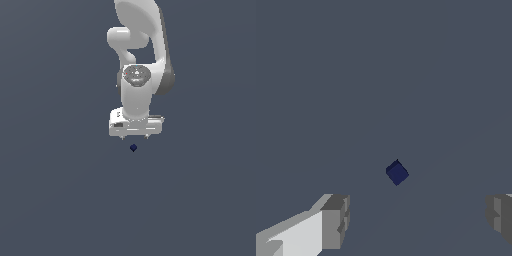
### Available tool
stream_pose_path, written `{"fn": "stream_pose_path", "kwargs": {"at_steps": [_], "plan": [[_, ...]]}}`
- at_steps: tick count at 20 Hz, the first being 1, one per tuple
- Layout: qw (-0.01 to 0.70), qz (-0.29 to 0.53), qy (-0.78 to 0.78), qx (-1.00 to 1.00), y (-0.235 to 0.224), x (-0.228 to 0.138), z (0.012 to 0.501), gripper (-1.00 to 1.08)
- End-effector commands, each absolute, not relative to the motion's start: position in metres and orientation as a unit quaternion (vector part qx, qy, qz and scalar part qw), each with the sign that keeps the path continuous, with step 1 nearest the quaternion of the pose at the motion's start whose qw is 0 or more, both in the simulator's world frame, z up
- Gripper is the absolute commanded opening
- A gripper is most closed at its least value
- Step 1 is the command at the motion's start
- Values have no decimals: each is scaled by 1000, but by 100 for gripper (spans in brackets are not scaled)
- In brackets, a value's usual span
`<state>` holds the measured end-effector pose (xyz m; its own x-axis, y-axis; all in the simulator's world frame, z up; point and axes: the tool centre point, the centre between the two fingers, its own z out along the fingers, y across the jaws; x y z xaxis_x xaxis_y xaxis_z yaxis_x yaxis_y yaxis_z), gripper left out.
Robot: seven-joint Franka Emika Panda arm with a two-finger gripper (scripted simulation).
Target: Pick up the object and move it to a goal position.
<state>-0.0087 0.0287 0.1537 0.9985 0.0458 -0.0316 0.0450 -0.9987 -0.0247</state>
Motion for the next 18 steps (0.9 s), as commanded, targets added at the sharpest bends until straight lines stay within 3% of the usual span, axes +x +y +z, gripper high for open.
{"fn": "stream_pose_path", "kwargs": {"at_steps": [1,18], "plan": [[12,16,-23,-1000,29,-9,154,100],[23,11,-12,-1000,40,-2,160,100]]}}
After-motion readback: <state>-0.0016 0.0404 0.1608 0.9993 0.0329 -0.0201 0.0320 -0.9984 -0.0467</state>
